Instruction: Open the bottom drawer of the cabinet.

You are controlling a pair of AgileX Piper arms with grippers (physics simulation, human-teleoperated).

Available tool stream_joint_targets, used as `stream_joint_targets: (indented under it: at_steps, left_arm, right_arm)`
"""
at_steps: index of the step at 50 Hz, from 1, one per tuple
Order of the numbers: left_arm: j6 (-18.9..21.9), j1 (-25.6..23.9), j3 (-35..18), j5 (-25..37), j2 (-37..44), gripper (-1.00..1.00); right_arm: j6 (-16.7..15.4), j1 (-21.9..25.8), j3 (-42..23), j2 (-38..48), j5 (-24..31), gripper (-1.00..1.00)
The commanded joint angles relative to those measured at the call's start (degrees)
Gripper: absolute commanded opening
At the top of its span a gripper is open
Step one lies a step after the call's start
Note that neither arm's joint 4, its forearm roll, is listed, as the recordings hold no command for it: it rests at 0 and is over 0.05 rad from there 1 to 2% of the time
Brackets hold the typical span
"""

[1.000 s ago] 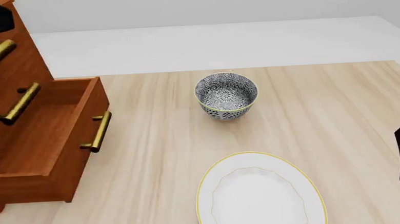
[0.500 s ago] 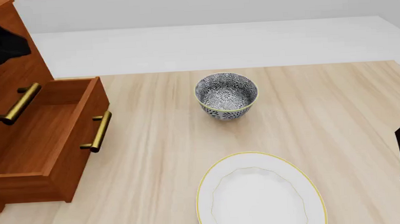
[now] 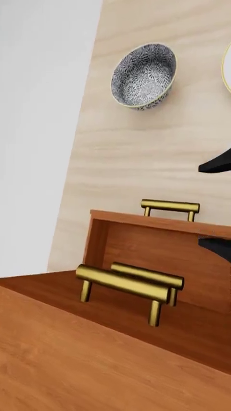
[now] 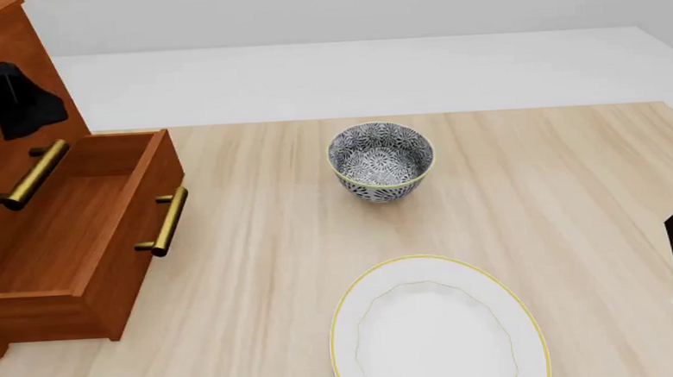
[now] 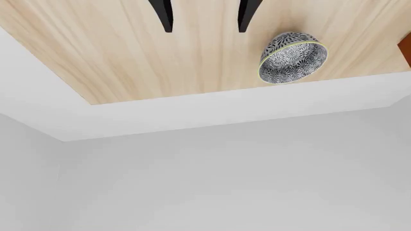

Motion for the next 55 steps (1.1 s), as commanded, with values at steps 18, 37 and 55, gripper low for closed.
stream_joint_targets:
  at_steps: [18,37,55]
  left_arm:
    - [1.53,3.9,5.69,-6.63,5.78,1.0]
    - [0.92,3.8,9.76,-11.85,10.49,1.0]
    - [1.29,4.06,12.26,-15.17,13.46,1.0]
  right_arm:
    - [0.05,-0.17,0.04,0.0,-0.09,1.0]
    - [0.07,-0.34,0.13,0.01,-0.15,1.0]
    - [0.08,-0.39,-0.02,-0.03,0.09,1.0]
